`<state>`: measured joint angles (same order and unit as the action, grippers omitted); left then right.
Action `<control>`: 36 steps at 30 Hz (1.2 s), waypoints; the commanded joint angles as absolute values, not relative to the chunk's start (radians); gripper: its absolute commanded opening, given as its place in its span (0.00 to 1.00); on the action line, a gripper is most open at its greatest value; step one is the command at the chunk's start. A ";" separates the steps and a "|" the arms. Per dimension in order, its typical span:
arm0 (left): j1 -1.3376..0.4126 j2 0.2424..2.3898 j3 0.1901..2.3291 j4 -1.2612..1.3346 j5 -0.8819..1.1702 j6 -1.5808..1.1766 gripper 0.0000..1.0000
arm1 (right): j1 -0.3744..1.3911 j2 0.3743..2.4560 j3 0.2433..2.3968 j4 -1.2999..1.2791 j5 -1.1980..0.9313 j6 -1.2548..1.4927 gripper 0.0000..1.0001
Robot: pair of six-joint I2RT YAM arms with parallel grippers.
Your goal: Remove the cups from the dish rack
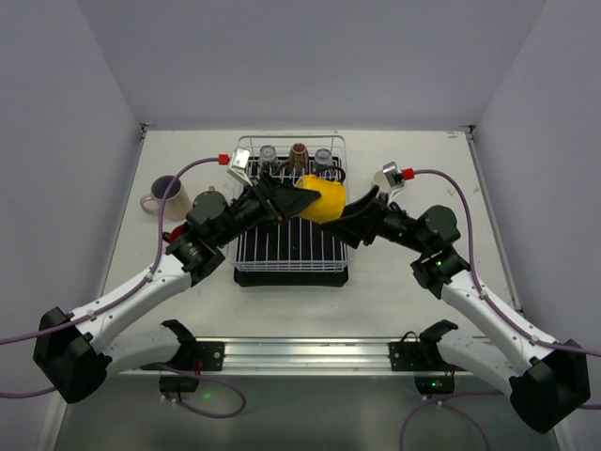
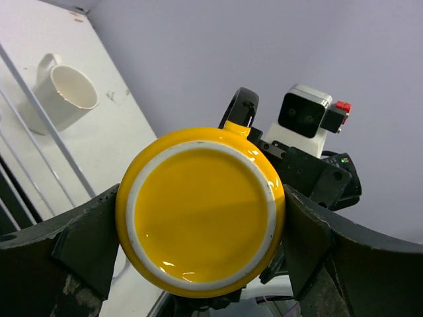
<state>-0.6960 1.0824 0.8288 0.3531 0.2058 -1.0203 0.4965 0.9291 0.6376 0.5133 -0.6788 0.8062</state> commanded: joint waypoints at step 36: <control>-0.692 0.716 0.963 -0.168 0.019 -0.505 1.00 | 0.408 0.815 0.659 0.579 -0.598 0.982 0.00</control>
<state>-0.6994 0.7479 0.9100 0.0391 0.1406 -0.6830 0.4820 0.8841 0.5671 0.7784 -0.6445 1.0630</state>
